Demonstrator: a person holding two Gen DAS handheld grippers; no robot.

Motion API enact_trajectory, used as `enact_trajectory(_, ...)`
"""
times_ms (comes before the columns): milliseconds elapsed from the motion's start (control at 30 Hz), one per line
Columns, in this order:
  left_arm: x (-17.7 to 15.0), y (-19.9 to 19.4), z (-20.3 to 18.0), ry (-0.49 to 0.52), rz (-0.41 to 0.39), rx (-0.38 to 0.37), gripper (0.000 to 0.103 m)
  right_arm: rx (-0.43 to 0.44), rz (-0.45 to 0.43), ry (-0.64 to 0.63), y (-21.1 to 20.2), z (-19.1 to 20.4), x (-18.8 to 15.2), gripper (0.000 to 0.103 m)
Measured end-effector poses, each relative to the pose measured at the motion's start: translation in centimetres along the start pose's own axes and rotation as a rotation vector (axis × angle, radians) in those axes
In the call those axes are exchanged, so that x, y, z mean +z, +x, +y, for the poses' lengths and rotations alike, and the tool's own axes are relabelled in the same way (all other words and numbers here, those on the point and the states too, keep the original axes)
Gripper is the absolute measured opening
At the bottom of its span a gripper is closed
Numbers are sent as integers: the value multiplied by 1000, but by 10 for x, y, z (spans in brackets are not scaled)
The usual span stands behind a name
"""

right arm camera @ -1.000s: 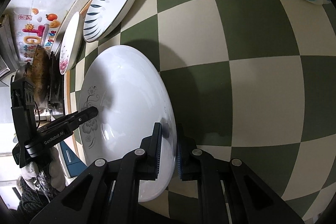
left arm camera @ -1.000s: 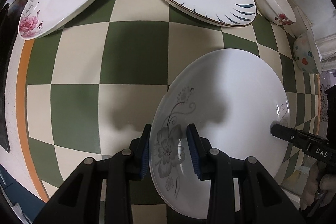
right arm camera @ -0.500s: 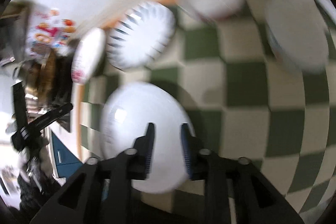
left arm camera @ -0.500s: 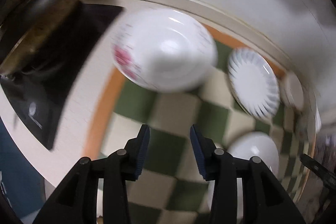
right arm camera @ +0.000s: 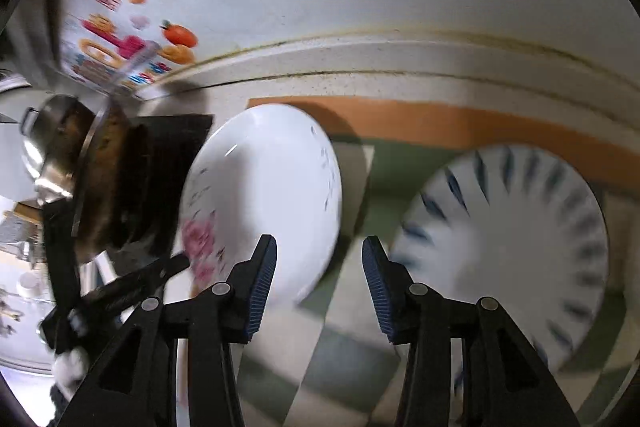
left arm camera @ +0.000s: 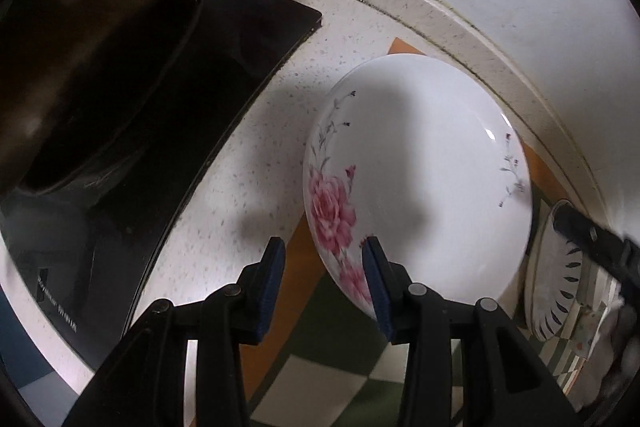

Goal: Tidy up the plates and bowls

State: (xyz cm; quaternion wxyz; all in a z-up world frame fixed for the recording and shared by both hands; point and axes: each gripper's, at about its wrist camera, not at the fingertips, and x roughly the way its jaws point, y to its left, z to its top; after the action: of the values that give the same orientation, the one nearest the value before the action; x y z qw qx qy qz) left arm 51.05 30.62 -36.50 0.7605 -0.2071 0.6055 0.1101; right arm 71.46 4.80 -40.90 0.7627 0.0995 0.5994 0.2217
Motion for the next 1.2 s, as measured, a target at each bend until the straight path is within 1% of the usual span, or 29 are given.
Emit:
enact_trajectory(100, 3, 9, 2, 5, 10, 0, 38, -37, 27, -21, 27, -1, 22, 48)
enact_trajectory(167, 7, 14, 2, 0, 18, -17, 38, -54, 51, -17, 44, -5, 35, 47)
enact_trajectory(233, 8, 16, 3, 2, 15, -22, 37, -48, 68, -1, 57, -13, 44, 47)
enact_trajectory(267, 10, 16, 3, 2, 11, -27, 37, -33, 80, 14, 64, -17, 49, 45)
enact_trajectory(300, 10, 17, 3, 2, 8, -32, 33, -19, 87, 27, 68, -20, 51, 40)
enact_trajectory(333, 10, 18, 2, 4, 8, -46, 25, 2, 98, 44, 74, -24, 54, 38)
enact_trajectory(367, 9, 19, 2, 6, 9, -48, 24, 26, 97, 55, 75, -27, 56, 36)
enact_trajectory(433, 8, 19, 0, 17, -1, -38, 23, 90, 111, 72, 81, -30, 61, 24)
enact_trajectory(467, 6, 18, 0, 19, -12, -42, 23, 118, 108, 71, 82, -30, 62, 16)
enact_trajectory(533, 3, 18, 0, 17, -21, -37, 23, 84, 88, 26, 82, -23, 62, 16)
enact_trajectory(600, -2, 15, 0, 17, -20, -40, 23, 80, 89, 23, 80, -24, 58, 16)
enact_trajectory(767, -15, 9, -8, 40, -23, -41, 23, 65, 74, 9, 63, -26, 46, 13)
enact_trajectory(800, -17, 6, -14, 44, -25, -47, 23, 67, 68, 9, 58, -27, 43, 13)
enact_trajectory(933, -29, -16, -28, 78, -43, -63, 23, 69, 46, 14, 32, -31, 26, 13)
enact_trajectory(1100, -44, -50, -47, 131, -58, -91, 23, 100, -9, 40, -21, -41, -6, 13)
enact_trajectory(1167, -57, -65, -57, 157, -63, -97, 23, 112, -30, 52, -44, -45, -23, 12)
enact_trajectory(1200, -54, -69, -61, 166, -64, -100, 23, 115, -42, 56, -59, -48, -34, 12)
